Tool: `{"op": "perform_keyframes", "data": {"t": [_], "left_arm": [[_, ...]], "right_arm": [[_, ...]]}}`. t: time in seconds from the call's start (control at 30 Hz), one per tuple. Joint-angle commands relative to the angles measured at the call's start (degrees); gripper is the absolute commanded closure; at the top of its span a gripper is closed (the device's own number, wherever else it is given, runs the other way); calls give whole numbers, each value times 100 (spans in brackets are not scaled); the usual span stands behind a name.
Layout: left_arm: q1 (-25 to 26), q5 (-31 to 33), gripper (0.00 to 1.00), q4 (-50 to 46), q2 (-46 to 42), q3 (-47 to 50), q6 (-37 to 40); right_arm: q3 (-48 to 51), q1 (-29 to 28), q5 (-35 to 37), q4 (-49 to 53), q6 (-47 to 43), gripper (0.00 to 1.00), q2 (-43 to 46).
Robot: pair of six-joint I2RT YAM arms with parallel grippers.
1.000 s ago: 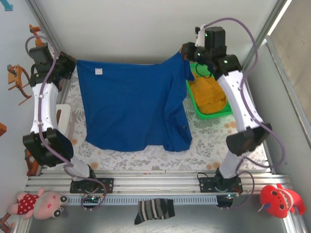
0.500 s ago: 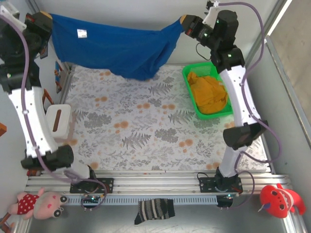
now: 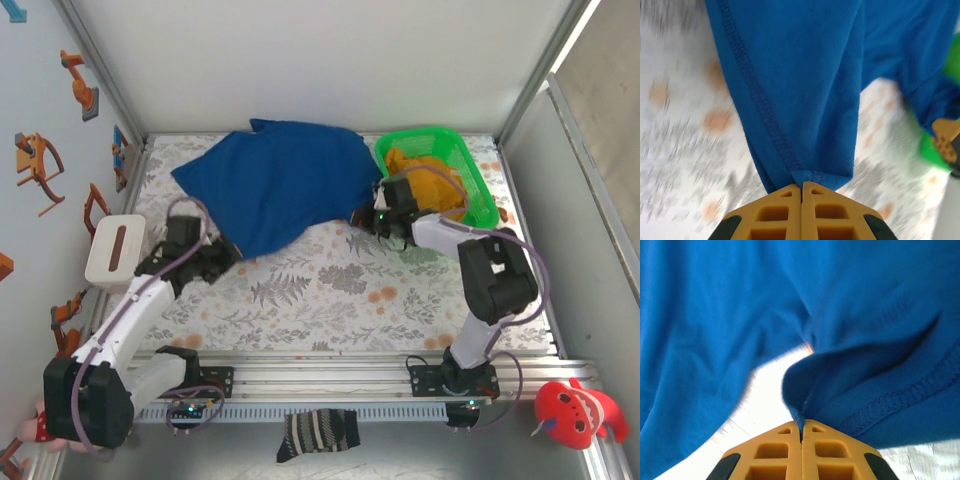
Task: Fold the inside-out t-shirt
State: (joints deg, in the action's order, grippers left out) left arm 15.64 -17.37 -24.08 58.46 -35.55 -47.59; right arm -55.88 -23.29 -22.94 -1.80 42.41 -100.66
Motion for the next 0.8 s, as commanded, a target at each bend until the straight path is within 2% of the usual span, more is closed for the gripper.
{"op": "perform_keyframes", "data": {"t": [0.0, 0.23, 0.47, 0.5, 0.53, 0.6, 0.63, 0.7, 0.77], "left_arm": [[423, 431, 100, 77, -465, 80, -5], [1036, 810, 100, -666, -1008, 368, -121], [1218, 785, 100, -1350, -1781, 745, -355], [1217, 787, 98, -1454, -1883, 760, -351], [1219, 792, 89, -1552, -1977, 756, -348], [1218, 859, 51, -1773, -2113, 656, -297], [1222, 940, 35, -1903, -2152, 555, -250], [1221, 1102, 16, -2103, -2170, 304, -134], [1213, 1205, 5, -2183, -2096, 50, -4]], "right_arm": [[242, -252, 124, -656, -137, 100, 336], [871, -583, 517, -404, -176, 100, 651], [1311, -782, 985, 249, -273, 100, 1242], [1310, -791, 1025, 395, -317, 100, 1282], [1301, -790, 1054, 523, -365, 100, 1319], [1164, -796, 1163, 891, -510, 77, 1449], [1079, -791, 1217, 1050, -588, 68, 1529], [787, -791, 1385, 1478, -781, 58, 1723], [419, -791, 1629, 1927, -1015, 55, 1855]]}}
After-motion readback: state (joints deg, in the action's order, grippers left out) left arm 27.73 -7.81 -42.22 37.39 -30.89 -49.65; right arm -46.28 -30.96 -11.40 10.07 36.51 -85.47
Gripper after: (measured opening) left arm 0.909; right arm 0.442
